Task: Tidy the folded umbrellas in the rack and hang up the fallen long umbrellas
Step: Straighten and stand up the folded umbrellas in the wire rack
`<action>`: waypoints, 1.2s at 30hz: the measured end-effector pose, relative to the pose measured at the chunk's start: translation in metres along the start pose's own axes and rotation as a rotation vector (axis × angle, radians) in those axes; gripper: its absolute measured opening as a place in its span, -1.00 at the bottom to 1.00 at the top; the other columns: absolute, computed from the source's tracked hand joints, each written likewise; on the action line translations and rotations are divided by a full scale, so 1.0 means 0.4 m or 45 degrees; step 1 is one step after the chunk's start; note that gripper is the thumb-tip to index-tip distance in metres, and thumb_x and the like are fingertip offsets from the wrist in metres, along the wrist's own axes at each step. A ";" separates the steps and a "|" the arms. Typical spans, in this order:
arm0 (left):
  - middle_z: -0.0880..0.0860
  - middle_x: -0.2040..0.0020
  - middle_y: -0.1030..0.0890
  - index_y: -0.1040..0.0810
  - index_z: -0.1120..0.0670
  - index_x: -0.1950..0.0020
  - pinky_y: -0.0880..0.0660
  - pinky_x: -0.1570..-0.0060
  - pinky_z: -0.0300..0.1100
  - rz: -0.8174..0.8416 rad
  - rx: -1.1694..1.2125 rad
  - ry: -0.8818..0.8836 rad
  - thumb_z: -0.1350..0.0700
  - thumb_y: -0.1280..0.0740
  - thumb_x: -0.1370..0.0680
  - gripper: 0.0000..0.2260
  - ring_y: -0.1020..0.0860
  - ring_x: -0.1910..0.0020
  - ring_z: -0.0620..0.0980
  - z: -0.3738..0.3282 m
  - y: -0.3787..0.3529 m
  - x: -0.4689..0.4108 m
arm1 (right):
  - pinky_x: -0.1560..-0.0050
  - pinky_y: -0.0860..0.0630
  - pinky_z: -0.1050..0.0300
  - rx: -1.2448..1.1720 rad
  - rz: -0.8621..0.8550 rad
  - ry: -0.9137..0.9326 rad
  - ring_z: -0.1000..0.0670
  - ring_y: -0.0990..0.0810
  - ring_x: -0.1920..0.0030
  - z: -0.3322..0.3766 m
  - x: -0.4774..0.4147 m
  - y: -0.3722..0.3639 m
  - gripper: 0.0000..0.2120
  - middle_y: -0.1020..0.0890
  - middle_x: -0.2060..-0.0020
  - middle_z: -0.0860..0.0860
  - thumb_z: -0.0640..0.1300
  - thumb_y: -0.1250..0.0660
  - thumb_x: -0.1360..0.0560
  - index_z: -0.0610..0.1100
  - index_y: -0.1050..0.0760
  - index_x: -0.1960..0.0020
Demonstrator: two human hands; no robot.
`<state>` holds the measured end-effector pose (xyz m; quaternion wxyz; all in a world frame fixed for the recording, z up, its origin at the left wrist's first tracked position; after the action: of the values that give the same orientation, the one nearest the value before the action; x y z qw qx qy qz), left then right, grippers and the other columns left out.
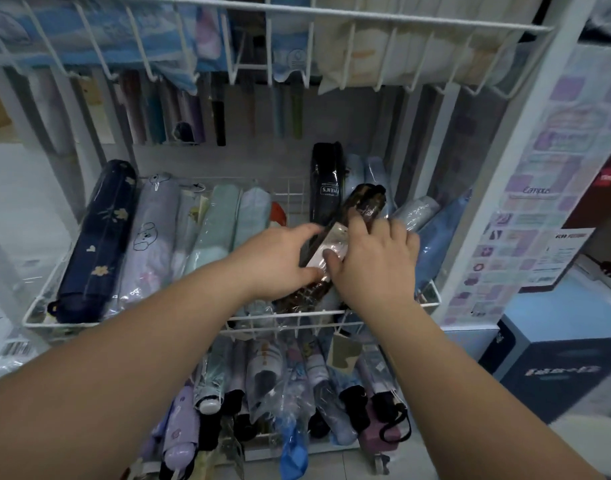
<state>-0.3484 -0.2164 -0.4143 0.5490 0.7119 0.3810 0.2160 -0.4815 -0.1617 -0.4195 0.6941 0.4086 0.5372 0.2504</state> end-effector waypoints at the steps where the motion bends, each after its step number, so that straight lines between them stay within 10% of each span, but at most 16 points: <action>1: 0.11 -0.35 -0.52 -0.16 -0.19 -0.57 -0.49 -0.24 -0.03 0.020 -0.039 -0.004 -0.19 -0.39 -0.52 -0.32 -0.49 -0.33 0.09 -0.004 -0.006 -0.007 | -0.28 -0.20 -0.18 0.005 -0.031 -0.009 -0.26 -0.40 -0.32 -0.008 0.006 -0.007 -0.32 -0.60 -0.17 -0.18 0.27 -0.26 -0.49 -0.08 -0.35 -0.48; 7: -0.13 0.09 -0.53 0.00 -0.25 -0.61 -0.38 0.07 -0.16 0.063 -0.080 -0.015 -0.10 -0.36 -0.56 -0.27 -0.55 0.01 0.04 0.001 -0.033 -0.022 | -0.49 0.02 -0.28 -0.184 -0.033 0.204 -0.17 -0.24 -0.52 -0.007 0.008 -0.036 -0.38 -0.67 -0.17 -0.03 0.17 -0.15 -0.60 -0.04 -0.16 -0.59; 12: 0.03 -0.45 -0.44 -0.02 -0.25 -0.59 -0.18 -0.46 0.27 -0.153 -0.512 0.023 -0.37 -0.33 -0.44 -0.18 -0.38 -0.42 0.13 0.034 0.001 -0.011 | -0.50 0.27 -0.36 -0.125 0.244 0.445 -0.13 0.07 -0.62 0.022 0.003 -0.064 -0.35 -0.38 -0.51 0.08 0.12 -0.06 -0.65 -0.02 0.12 -0.64; 18: -0.10 -0.66 0.12 -0.03 -0.28 -0.60 0.10 -0.48 0.42 0.104 -0.503 0.042 -0.43 -0.23 -0.48 -0.24 0.08 -0.63 0.05 0.092 -0.005 -0.001 | -0.46 0.33 -0.44 0.127 0.461 0.724 -0.17 0.23 -0.61 0.065 -0.029 -0.099 -0.41 -0.02 -0.63 0.14 0.19 0.00 -0.66 0.08 0.05 -0.63; 36: -0.10 -0.62 -0.14 -0.18 -0.31 -0.56 0.11 -0.42 0.48 0.209 -0.713 0.183 -0.60 -0.11 -0.34 -0.18 0.14 -0.63 0.05 0.096 -0.047 -0.029 | -0.57 0.10 -0.20 0.108 0.528 0.657 -0.02 -0.16 -0.58 0.062 -0.026 -0.105 -0.43 -0.10 -0.62 0.12 0.25 -0.12 -0.61 0.14 -0.18 -0.57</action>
<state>-0.3335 -0.2472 -0.4427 0.6765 0.5439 0.2856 0.4061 -0.4651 -0.1999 -0.4467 0.4518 0.4609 0.6107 0.4588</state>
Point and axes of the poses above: each hand's wrist, its own x-axis away from the middle knuckle, its own y-axis out of the back of the hand, z = x × y, the point moved 6 cm from there along -x, towards the middle knuckle
